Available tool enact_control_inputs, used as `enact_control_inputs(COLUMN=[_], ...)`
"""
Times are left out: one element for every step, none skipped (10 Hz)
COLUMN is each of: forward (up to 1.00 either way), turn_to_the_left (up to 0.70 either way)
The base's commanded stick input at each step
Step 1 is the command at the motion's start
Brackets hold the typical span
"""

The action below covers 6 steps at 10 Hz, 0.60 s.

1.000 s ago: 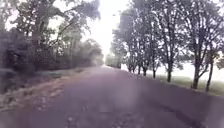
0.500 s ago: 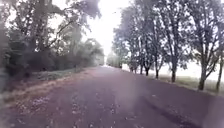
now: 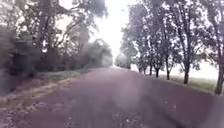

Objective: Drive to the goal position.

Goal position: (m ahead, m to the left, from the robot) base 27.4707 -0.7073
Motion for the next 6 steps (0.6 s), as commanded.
enact_control_inputs(forward=[1.00,1.00,1.00,1.00,1.00,1.00], turn_to_the_left=[0.00,0.00,0.00,0.00,0.00,0.00])
